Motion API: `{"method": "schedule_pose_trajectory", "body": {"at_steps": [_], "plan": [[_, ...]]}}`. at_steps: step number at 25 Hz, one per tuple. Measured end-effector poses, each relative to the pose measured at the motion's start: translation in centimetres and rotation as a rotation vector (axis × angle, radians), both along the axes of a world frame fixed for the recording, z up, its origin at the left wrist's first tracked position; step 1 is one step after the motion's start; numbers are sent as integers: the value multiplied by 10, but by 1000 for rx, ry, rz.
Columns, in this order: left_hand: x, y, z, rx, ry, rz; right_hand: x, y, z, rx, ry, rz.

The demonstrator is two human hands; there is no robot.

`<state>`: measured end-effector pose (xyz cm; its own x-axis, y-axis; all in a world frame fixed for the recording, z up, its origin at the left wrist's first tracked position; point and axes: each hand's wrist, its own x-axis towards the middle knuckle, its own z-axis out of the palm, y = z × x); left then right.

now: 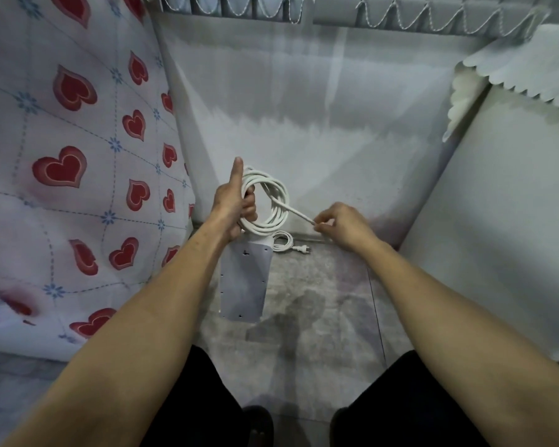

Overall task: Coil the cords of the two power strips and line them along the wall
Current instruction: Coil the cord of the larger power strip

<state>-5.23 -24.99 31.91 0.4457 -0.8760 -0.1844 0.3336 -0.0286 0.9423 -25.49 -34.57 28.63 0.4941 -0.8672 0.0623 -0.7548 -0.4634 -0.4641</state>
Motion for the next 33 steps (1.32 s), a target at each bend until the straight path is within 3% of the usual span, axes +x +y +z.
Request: {"method": "schedule_pose_trajectory", "body": {"at_steps": [4, 8, 10, 15, 19, 24, 26, 29, 33], "plan": [[2, -1, -2, -6, -9, 42, 36, 21, 15, -207, -114, 151], [11, 5, 3, -36, 76, 17, 34, 17, 11, -279, -27, 129], [15, 9, 6, -65, 149, -28, 33, 16, 8, -273, -80, 102], [10, 10, 14, -172, 386, -120, 48, 29, 9, 34, -565, -22], [5, 9, 16, -203, 447, -117, 69, 41, 17, 316, -859, -34], [-3, 7, 14, -171, 330, 48, 70, 53, 40, 803, -1211, -79], [-6, 4, 11, -163, 265, 150, 69, 53, 42, 901, -1270, -31], [-11, 1, 8, -188, 120, 220, 75, 51, 36, 814, -1228, -36], [-20, -1, 6, -153, -44, 212, 84, 54, 28, 514, -1138, -286]]}}
